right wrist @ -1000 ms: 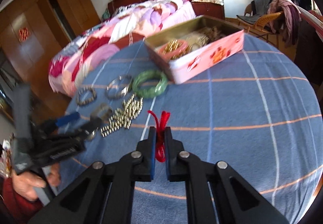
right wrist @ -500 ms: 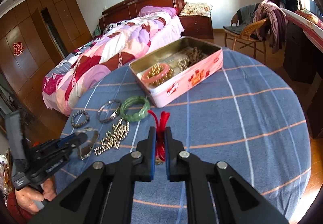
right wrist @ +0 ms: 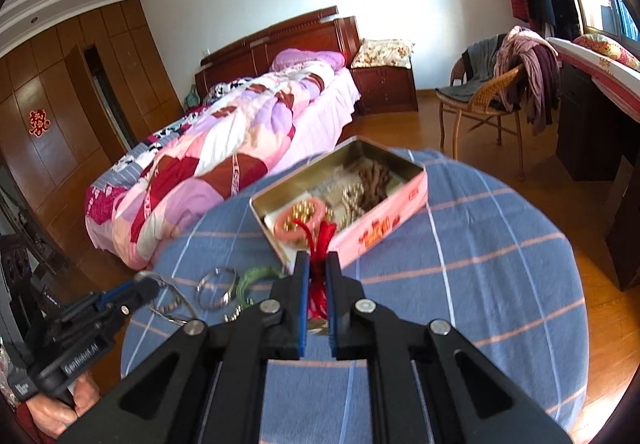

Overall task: Organize jewelry
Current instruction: 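Grasp the silver mesh-band watch with the left tool while the right tool holds the red string, then carry the watch and red string into the pink tin and open both tools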

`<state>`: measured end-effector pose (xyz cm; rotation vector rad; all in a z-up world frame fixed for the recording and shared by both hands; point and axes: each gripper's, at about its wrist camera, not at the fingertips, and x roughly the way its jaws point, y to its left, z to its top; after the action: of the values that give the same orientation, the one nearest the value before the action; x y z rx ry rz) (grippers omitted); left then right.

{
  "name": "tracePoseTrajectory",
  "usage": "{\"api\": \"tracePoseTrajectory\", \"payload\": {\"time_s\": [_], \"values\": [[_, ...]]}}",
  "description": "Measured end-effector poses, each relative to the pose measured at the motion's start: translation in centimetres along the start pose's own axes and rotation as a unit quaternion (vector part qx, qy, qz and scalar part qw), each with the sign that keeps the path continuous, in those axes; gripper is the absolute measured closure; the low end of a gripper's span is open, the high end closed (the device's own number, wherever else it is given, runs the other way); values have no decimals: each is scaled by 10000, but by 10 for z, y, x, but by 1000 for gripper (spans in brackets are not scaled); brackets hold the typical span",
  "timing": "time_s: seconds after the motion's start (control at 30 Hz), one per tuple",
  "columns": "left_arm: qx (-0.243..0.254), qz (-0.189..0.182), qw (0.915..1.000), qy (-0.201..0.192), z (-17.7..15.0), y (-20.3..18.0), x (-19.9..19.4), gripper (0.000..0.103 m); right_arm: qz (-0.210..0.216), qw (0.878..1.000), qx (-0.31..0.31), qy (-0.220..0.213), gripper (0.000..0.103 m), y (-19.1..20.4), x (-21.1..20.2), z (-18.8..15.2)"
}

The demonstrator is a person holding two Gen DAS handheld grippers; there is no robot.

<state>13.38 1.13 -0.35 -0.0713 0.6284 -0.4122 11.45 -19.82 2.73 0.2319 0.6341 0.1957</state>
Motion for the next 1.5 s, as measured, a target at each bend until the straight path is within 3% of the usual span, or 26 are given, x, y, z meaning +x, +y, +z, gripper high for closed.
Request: {"api": "tracePoseTrajectory", "payload": {"time_s": [0.27, 0.6, 0.87, 1.07, 1.13, 1.17, 1.2, 1.23, 1.5], "values": [[41, -275, 9994, -201, 35, -19, 31, 89, 30, 9996, -19, -293, 92, -3, 21, 38], [-212, -490, 9981, -309, 68, -20, 95, 89, 16, 9993, 192, -308, 92, -17, 75, 63], [-255, -318, 9990, 209, 50, -16, 141, 89, -12, 9984, 523, 200, 92, -40, 129, 46], [-188, 10, 9981, 589, 40, -20, 157, 88, 14, 9976, 615, 314, 87, -49, 138, 41], [-183, 20, 9978, 634, 39, -21, 159, 75, 49, 9969, 718, 313, 76, -53, 138, 40], [-121, 60, 9981, 605, 39, -24, 155, 68, 79, 9965, 782, 293, 59, -55, 137, 40], [-83, 105, 9982, 586, 40, -25, 155, 48, 94, 9962, 834, 252, 52, -56, 135, 39], [-65, 160, 9984, 543, 42, -26, 152, 31, 81, 9960, 865, 185, 52, -57, 132, 40], [-200, 375, 9981, 436, 39, -19, 129, 28, -301, 9954, 913, 8, 54, -57, 110, 34]]}}
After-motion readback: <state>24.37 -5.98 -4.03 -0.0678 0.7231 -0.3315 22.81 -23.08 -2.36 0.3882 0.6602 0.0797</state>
